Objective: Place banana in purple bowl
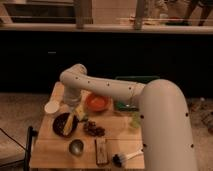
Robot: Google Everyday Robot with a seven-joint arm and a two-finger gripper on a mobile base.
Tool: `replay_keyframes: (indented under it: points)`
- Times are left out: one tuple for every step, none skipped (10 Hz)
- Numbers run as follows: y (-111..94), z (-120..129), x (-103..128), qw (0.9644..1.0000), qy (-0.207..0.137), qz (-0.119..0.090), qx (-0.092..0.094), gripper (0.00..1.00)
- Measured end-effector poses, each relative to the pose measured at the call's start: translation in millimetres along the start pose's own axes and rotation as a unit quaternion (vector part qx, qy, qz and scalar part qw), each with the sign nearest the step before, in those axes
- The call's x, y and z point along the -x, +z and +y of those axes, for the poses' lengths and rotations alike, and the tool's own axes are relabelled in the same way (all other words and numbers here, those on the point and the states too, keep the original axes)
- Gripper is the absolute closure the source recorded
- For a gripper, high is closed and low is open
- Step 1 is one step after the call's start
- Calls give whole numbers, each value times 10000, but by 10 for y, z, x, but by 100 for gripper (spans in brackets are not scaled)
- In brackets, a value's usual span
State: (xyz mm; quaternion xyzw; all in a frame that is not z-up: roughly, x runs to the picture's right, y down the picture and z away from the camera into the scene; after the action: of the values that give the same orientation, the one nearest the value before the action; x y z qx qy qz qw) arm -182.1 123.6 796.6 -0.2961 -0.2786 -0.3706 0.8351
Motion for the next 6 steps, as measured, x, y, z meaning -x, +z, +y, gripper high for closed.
replay_keyframes:
  points:
    - [-33, 10, -28, 10000, 34, 28, -14, 20]
    - [-62, 19, -59, 10000, 71, 61, -29, 20]
    - [-84, 24, -83, 9999, 108, 92, -44, 20]
    - [-97, 33, -104, 9998, 142, 113, -52, 20]
    - [-111, 36, -121, 9997, 173, 130, -68, 20]
    - [-124, 44, -140, 9997, 196, 151, -76, 20]
